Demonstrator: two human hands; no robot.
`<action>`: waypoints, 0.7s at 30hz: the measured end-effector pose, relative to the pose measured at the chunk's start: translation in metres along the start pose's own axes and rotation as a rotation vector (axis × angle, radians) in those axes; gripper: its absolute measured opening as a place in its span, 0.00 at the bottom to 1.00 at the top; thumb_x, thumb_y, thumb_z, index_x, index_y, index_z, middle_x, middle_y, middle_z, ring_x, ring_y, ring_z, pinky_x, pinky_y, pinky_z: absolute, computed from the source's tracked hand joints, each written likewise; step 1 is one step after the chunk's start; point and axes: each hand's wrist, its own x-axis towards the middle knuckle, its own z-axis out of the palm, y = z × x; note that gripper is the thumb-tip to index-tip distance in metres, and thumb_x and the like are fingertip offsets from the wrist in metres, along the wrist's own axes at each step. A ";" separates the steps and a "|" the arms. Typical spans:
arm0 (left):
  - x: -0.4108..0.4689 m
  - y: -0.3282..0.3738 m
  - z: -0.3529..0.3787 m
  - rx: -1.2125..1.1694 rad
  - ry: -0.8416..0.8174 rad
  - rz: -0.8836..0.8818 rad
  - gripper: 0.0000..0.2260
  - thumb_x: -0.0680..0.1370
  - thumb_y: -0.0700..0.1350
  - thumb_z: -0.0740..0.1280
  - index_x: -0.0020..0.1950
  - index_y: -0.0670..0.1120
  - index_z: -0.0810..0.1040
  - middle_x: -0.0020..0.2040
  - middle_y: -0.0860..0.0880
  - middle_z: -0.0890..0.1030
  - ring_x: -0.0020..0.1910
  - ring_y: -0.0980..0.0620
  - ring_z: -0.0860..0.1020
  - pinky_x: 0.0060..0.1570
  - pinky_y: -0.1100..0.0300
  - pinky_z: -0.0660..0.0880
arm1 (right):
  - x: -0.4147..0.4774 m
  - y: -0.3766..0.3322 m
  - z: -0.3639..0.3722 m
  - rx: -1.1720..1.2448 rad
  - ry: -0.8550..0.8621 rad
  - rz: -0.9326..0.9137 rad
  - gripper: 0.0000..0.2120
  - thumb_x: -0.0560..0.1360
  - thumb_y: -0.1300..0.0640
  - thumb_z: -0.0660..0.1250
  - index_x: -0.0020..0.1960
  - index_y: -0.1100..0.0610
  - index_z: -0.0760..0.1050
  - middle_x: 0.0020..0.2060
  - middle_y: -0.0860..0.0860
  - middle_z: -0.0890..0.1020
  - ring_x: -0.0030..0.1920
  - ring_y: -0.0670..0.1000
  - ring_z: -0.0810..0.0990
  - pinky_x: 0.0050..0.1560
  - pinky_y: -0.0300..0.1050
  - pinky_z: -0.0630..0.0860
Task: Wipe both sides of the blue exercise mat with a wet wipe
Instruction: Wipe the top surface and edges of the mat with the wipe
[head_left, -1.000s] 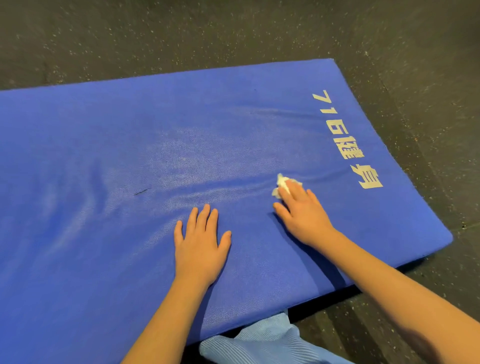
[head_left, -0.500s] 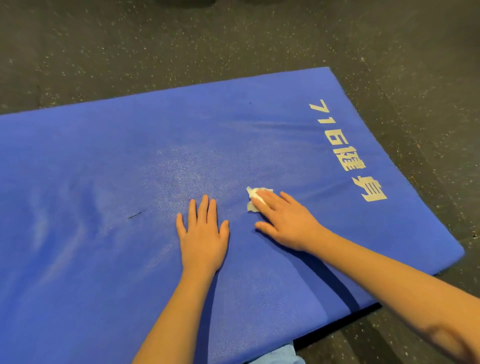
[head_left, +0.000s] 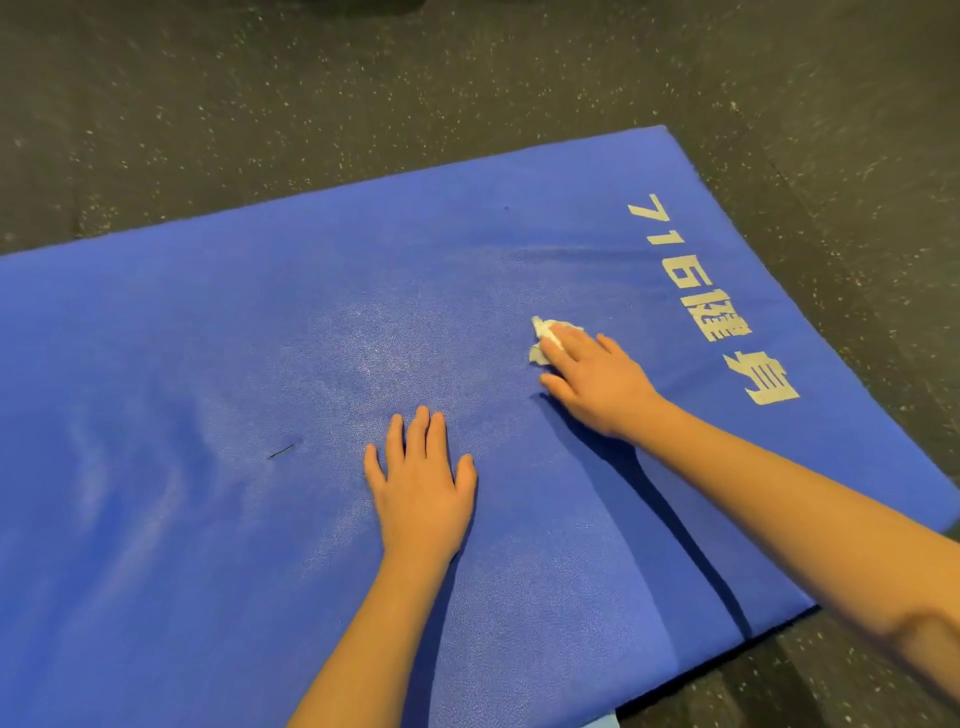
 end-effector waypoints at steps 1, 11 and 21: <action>0.004 0.000 -0.001 -0.015 0.015 -0.001 0.30 0.75 0.58 0.50 0.73 0.45 0.69 0.75 0.47 0.67 0.76 0.43 0.58 0.73 0.41 0.50 | 0.000 -0.005 0.002 0.015 0.003 -0.018 0.33 0.77 0.38 0.44 0.76 0.56 0.54 0.76 0.52 0.56 0.75 0.54 0.55 0.69 0.50 0.58; 0.048 -0.015 0.008 0.115 0.104 0.037 0.29 0.79 0.57 0.47 0.75 0.45 0.67 0.76 0.45 0.65 0.75 0.41 0.62 0.71 0.38 0.57 | 0.028 -0.002 -0.007 0.045 0.037 -0.045 0.32 0.76 0.42 0.42 0.77 0.56 0.54 0.75 0.52 0.58 0.74 0.54 0.58 0.66 0.49 0.60; 0.048 -0.017 0.011 0.115 0.118 0.033 0.29 0.79 0.57 0.48 0.75 0.46 0.66 0.76 0.46 0.65 0.76 0.42 0.61 0.72 0.39 0.56 | 0.038 -0.008 -0.002 -0.008 0.024 -0.045 0.28 0.81 0.43 0.48 0.77 0.55 0.54 0.77 0.52 0.55 0.75 0.53 0.54 0.71 0.52 0.54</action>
